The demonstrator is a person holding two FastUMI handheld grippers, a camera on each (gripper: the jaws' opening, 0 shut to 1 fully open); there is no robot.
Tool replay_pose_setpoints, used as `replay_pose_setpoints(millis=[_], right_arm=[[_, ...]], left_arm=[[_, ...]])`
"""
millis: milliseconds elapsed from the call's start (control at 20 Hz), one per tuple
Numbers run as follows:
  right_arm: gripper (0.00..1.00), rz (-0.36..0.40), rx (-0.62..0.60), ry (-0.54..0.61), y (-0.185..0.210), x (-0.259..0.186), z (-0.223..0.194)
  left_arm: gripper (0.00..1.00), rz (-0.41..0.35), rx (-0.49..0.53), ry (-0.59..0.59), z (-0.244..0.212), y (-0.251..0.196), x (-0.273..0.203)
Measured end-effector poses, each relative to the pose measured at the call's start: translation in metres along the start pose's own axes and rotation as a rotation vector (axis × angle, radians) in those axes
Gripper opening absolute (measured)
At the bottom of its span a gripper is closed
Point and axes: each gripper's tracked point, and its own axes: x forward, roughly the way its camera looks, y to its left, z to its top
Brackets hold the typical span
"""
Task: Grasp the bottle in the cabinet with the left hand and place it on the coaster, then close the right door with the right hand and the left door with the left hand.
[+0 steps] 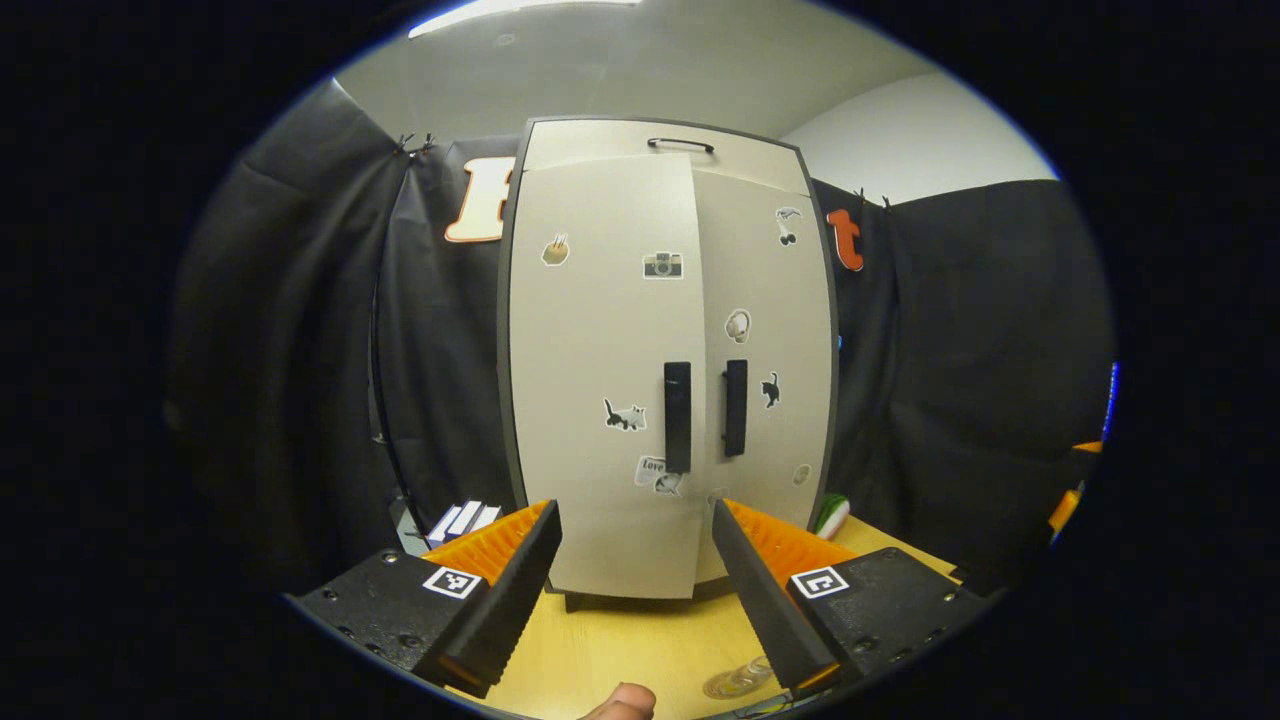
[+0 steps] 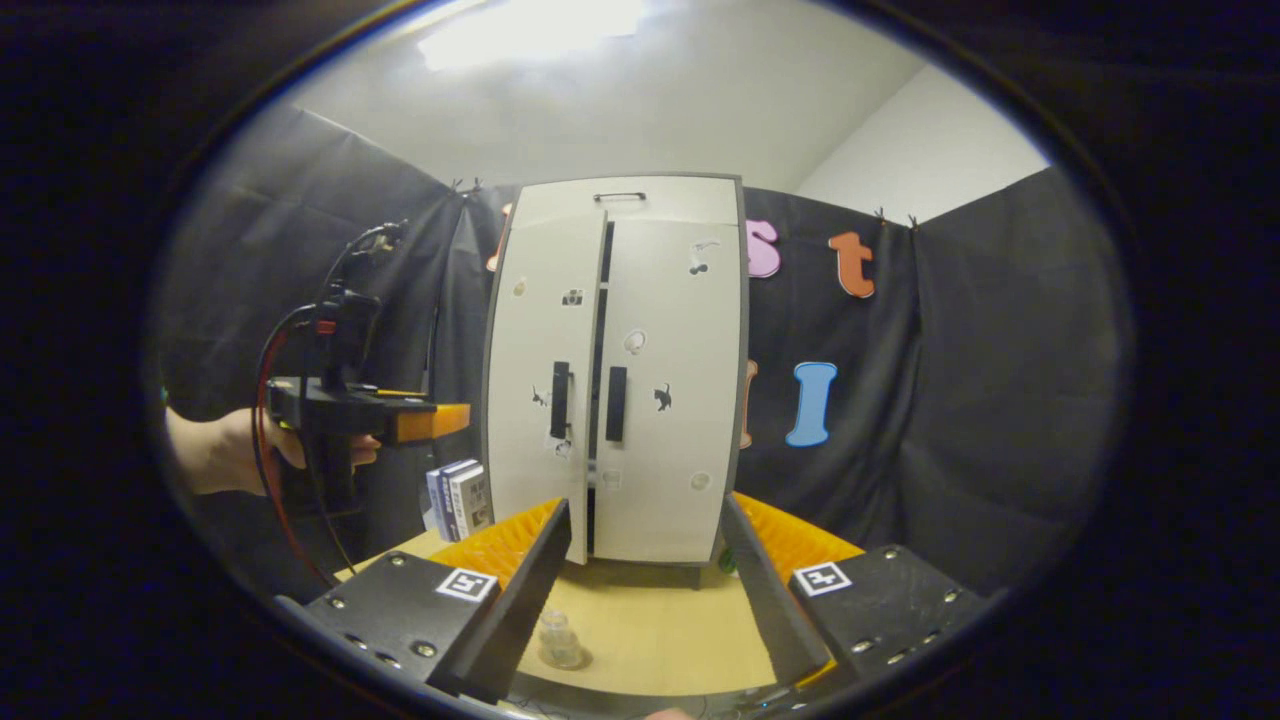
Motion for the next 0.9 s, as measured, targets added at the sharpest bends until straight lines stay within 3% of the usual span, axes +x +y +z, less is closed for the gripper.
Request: replay_pose_setpoints(millis=[250, 300, 650, 700, 800, 900], right_arm=[[0.92, 0.028, 0.038, -0.077, 0.008, -0.004, 0.015], [0.92, 0.028, 0.042, -0.088, 0.008, -0.005, 0.017], [0.89, -0.029, 0.022, -0.09, -0.01, -0.002, 0.023], [0.93, -0.03, 0.023, -0.097, -0.012, -0.001, 0.025], [0.89, -0.043, 0.034, -0.104, -0.019, 0.002, 0.028], [0.93, -0.068, 0.037, -0.103, -0.029, 0.003, 0.028]], left_arm=[[0.94, 0.016, -0.006, -0.001, -0.004, 0.0, -0.028], [0.97, 0.017, 0.002, 0.0, -0.005, -0.001, -0.03], [0.97, -0.008, 0.006, -0.034, 0.008, -0.014, -0.03], [0.97, -0.015, 0.001, -0.051, 0.015, -0.017, -0.027], [0.96, -0.04, -0.011, -0.051, 0.014, -0.025, -0.021], [0.97, -0.067, -0.007, -0.036, 0.013, -0.034, -0.016]])
